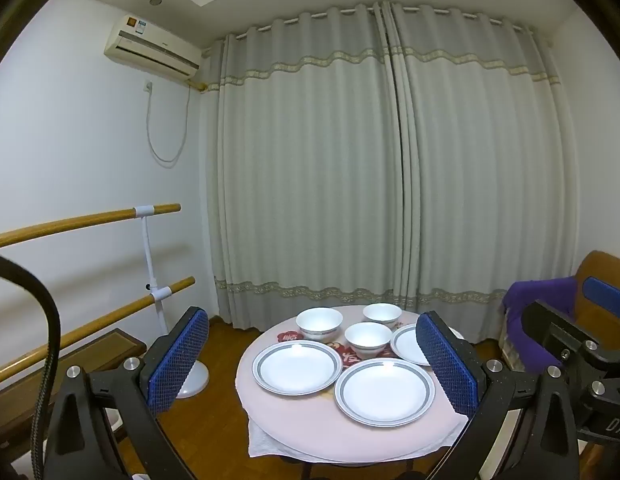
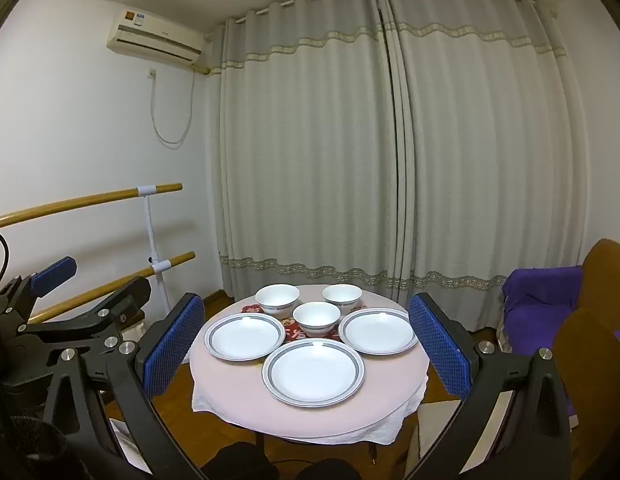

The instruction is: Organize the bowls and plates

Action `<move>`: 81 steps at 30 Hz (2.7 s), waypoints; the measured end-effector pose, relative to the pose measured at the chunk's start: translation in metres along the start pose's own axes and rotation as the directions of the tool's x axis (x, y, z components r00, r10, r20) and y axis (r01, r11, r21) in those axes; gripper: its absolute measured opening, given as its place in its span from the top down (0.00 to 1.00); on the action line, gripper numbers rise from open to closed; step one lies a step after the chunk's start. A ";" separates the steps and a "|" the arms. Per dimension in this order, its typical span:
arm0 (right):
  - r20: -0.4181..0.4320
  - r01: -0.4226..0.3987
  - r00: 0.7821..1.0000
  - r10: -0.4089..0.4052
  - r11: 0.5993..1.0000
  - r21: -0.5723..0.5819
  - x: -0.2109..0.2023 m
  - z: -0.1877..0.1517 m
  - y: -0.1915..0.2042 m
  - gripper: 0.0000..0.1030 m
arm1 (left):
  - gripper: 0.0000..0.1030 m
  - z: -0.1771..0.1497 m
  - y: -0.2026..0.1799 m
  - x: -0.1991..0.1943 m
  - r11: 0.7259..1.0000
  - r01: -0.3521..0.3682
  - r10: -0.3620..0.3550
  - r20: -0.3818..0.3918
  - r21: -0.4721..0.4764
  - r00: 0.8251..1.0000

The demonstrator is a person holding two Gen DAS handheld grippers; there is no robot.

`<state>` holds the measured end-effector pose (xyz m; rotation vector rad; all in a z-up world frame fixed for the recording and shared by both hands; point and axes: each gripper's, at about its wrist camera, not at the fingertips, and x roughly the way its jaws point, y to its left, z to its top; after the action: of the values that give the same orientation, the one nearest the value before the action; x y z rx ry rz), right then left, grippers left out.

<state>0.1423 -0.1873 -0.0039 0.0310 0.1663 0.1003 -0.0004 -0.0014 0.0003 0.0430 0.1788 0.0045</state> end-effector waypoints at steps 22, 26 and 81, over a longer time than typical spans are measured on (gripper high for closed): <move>-0.009 0.008 1.000 -0.008 1.000 -0.012 0.001 0.001 -0.002 0.00 | 0.01 0.000 0.002 0.001 1.000 0.006 -0.006 -0.009 -0.019 1.000; -0.007 0.010 1.000 -0.010 1.000 -0.018 0.001 0.001 0.002 0.00 | 0.00 0.001 0.002 0.002 1.000 0.008 -0.008 -0.009 -0.021 1.000; -0.009 0.020 1.000 -0.021 0.999 -0.027 -0.001 0.005 0.003 0.00 | 0.00 -0.003 0.003 0.005 1.000 0.009 -0.009 -0.003 -0.029 1.000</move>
<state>0.1421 -0.1840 0.0015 0.0016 0.1741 0.0821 0.0040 0.0013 -0.0030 0.0133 0.1824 -0.0017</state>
